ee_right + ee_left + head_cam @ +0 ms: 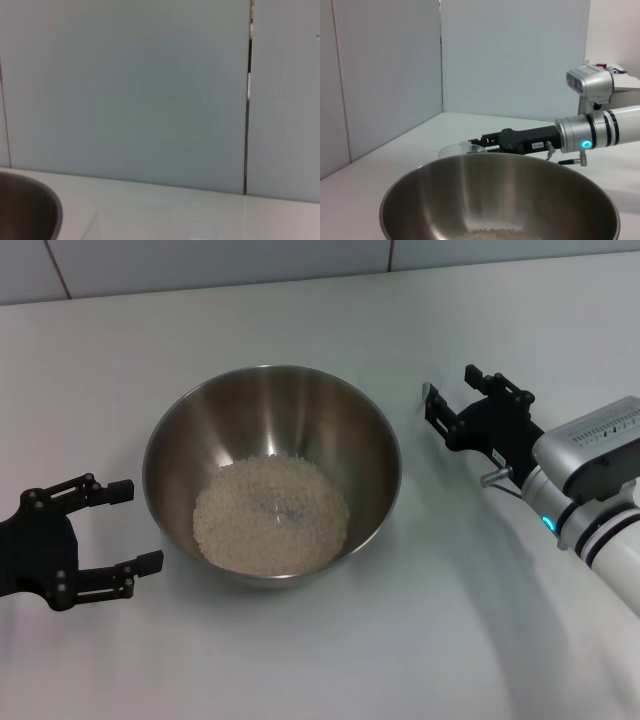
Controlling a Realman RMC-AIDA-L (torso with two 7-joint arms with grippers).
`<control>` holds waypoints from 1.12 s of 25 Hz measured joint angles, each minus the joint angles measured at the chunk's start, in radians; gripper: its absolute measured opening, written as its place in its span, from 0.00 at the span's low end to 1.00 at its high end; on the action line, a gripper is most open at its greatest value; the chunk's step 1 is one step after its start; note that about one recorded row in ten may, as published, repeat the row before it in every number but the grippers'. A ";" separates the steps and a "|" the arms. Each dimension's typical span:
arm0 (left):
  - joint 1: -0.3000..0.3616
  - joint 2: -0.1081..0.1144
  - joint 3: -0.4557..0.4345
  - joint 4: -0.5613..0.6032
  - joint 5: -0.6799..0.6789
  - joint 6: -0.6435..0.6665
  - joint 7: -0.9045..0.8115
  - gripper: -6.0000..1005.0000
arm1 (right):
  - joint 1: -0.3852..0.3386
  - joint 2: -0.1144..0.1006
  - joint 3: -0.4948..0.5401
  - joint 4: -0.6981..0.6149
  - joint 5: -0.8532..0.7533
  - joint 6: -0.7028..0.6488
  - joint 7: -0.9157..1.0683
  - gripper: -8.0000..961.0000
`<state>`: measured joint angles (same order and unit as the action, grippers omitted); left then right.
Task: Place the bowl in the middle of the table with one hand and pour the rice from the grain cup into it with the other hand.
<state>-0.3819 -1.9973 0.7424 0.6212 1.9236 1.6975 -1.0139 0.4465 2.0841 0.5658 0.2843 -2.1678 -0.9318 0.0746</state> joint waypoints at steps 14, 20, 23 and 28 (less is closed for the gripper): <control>0.006 0.000 0.000 0.000 0.000 0.001 0.000 0.86 | -0.198 -0.011 -0.048 -0.004 -0.074 -0.315 0.095 0.85; 0.010 0.000 0.000 0.000 0.000 0.006 0.001 0.86 | -0.160 -0.028 -0.061 -0.314 -0.345 -0.728 0.448 0.85; 0.010 0.000 0.000 0.000 0.000 0.014 0.002 0.86 | -0.099 -0.045 -0.121 -0.494 -0.432 -0.910 0.572 0.85; 0.007 0.000 0.000 0.000 0.000 0.027 0.003 0.86 | -0.020 -0.066 -0.273 -0.682 -0.427 -1.031 0.720 0.85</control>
<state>-0.3752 -1.9972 0.7424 0.6212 1.9236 1.7241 -1.0109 0.4265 2.0176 0.2927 -0.3981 -2.5952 -1.9623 0.7946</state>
